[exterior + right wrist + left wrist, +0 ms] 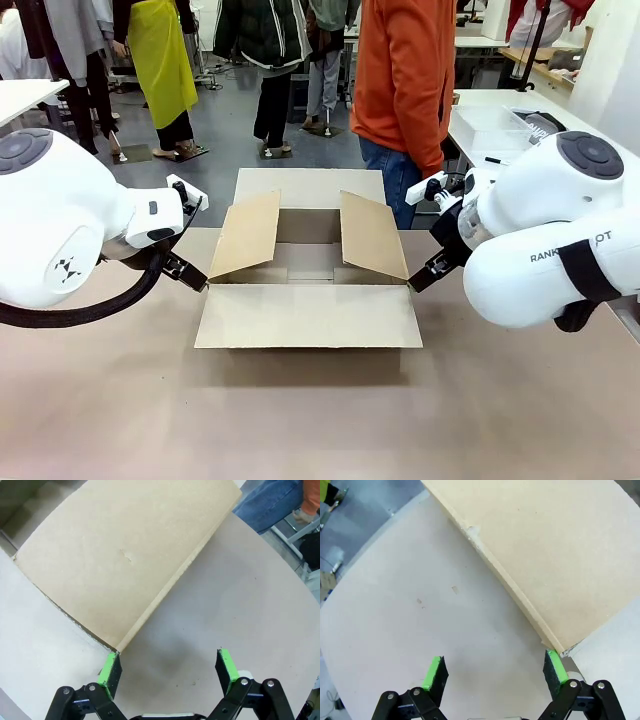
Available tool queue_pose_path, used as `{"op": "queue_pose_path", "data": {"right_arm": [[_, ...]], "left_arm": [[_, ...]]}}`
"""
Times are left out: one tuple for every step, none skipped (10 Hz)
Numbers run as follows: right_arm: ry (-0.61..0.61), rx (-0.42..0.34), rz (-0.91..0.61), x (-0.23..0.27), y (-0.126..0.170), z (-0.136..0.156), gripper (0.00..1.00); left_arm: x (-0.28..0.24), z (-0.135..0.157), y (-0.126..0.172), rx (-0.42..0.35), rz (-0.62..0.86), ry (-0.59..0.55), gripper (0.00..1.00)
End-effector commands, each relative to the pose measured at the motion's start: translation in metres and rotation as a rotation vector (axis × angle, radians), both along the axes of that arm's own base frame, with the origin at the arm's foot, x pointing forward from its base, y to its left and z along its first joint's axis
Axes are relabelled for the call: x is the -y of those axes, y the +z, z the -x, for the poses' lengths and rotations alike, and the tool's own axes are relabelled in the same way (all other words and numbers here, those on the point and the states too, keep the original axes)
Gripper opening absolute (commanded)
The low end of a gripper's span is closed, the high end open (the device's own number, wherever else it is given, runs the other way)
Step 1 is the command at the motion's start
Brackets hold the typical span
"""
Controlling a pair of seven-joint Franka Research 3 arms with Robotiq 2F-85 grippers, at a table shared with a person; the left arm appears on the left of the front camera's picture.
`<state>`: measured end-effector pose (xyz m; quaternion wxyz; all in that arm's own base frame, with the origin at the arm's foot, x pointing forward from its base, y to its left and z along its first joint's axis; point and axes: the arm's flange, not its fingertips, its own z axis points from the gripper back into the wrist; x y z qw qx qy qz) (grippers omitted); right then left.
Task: Pack the gift set into the box.
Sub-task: Place both hands on the side flaps of the Package Box and spread them outward.
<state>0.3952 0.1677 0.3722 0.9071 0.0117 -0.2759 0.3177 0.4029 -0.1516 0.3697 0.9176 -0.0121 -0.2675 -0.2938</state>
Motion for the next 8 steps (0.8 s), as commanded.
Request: {"op": "queue_pose_path", "data": {"right_arm": [[0.019,-0.002,0.039,0.009,0.014,0.006,1.0],[0.027,-0.056,0.051,0.019,0.034,0.018,1.0],[0.005,-0.069,0.03,0.032,0.054,0.029,1.0],[-0.048,-0.076,0.003,0.048,0.074,0.04,1.0],[-0.109,-0.066,-0.091,0.07,0.094,0.05,1.0],[-0.212,-0.091,-0.222,0.096,0.113,0.06,1.0],[-0.332,-0.1,-0.428,0.133,0.131,0.074,1.0],[-0.387,-0.124,-0.633,0.175,0.139,0.089,1.0]], "left_arm": [[-0.014,0.009,0.009,0.016,-0.011,0.002,1.0],[-0.03,0.025,0.027,-0.023,0.0,-0.012,1.0],[-0.049,0.04,0.042,-0.078,0.016,0.0,1.0],[-0.071,0.051,0.058,-0.18,0.058,0.049,1.0],[-0.096,0.058,0.072,-0.165,0.192,0.057,1.0],[-0.116,0.063,0.086,-0.174,0.309,0.182,1.0],[-0.142,0.07,0.098,-0.204,0.456,0.245,1.0],[-0.178,0.077,0.102,-0.246,0.639,0.237,1.0]]}}
